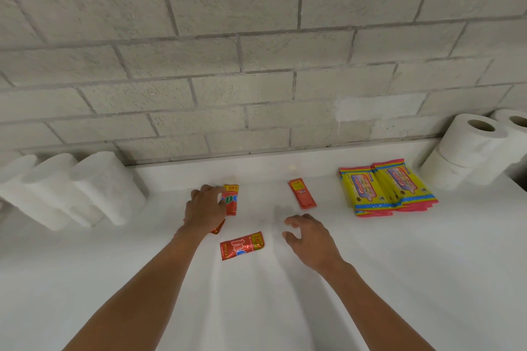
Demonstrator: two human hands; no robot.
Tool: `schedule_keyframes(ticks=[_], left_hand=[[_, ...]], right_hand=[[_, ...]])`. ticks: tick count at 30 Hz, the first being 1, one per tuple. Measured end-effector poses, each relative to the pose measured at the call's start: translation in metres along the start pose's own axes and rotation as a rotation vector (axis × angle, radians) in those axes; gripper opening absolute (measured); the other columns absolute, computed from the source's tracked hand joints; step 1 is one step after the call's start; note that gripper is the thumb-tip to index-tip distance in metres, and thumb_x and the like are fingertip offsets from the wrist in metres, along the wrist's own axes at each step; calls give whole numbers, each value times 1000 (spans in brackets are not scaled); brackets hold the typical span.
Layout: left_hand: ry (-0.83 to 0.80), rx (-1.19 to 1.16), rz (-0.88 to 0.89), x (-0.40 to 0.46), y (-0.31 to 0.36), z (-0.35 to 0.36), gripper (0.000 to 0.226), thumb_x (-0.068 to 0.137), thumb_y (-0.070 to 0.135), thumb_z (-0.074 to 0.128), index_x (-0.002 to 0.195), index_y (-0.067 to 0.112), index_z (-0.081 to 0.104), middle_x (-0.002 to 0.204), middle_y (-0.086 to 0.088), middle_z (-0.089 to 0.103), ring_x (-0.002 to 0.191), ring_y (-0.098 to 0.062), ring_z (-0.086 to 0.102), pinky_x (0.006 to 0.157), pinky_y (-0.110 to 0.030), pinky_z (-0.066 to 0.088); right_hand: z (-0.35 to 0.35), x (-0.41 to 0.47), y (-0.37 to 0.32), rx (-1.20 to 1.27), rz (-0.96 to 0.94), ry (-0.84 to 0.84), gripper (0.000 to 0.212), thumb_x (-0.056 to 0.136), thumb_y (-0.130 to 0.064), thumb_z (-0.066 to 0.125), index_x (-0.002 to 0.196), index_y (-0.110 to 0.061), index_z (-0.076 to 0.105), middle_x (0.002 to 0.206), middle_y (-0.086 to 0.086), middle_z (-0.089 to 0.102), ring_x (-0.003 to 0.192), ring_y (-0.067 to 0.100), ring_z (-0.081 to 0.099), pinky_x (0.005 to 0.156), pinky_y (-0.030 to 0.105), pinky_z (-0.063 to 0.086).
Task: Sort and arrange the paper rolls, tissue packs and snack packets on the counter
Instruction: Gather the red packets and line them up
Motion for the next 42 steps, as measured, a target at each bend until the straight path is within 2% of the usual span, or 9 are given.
schedule_keyframes(ticks=[9, 15, 20, 29, 35, 38, 42], left_hand=[[20, -59, -72, -32, -32, -16, 38, 97, 21, 53, 132, 33, 55, 142, 3, 49, 128, -22, 46, 101, -38, 47], [-23, -2, -115, -65, -55, -14, 44, 95, 36, 55, 138, 29, 49, 136, 0, 50, 121, -25, 51, 95, -37, 48], [1, -20, -152, -81, -66, -9, 52, 93, 30, 55, 144, 26, 43, 139, -1, 48, 122, -26, 49, 95, -38, 49], [14, 2, -158, -92, -69, -7, 52, 95, 33, 55, 145, 26, 42, 141, 0, 48, 124, -24, 49, 95, -37, 48], [74, 155, -75, -94, -65, -16, 39, 98, 38, 51, 134, 25, 53, 117, 3, 62, 104, -17, 57, 79, -28, 50], [76, 184, -52, -97, -59, -17, 36, 99, 37, 48, 133, 25, 56, 114, 5, 63, 100, -15, 59, 76, -26, 50], [88, 136, -80, -104, -58, -15, 36, 100, 29, 44, 134, 20, 52, 115, 2, 62, 102, -16, 57, 78, -27, 51]], right_hand=[[-1, -2, -4, 13, -21, 16, 34, 95, -34, 60, 129, -27, 61, 122, -6, 59, 112, 13, 59, 95, 26, 48], [8, -7, -12, 25, -42, -4, 33, 94, -33, 61, 126, -27, 63, 120, -5, 60, 112, 14, 60, 94, 29, 49], [15, -10, -18, 26, -57, -8, 33, 94, -33, 62, 127, -27, 62, 121, -5, 60, 114, 14, 59, 96, 28, 49], [27, -16, -28, 36, -71, -25, 34, 94, -33, 64, 127, -27, 61, 122, -5, 60, 114, 11, 59, 96, 28, 51], [30, -17, -34, 37, -64, -23, 33, 93, -33, 65, 126, -28, 62, 122, -6, 61, 113, 11, 59, 96, 28, 52], [31, -18, -36, 44, -64, -26, 32, 93, -32, 65, 125, -28, 62, 120, -5, 61, 112, 11, 59, 95, 28, 53], [28, -18, -44, 56, -80, -31, 32, 94, -33, 63, 125, -27, 61, 117, -4, 61, 109, 10, 59, 91, 24, 51]])
Point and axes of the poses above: each hand's wrist, its own x-axis towards the middle knuckle, its own z-axis out of the palm, y = z × x, the point moved 8 cm from there along x, towards the middle knuckle
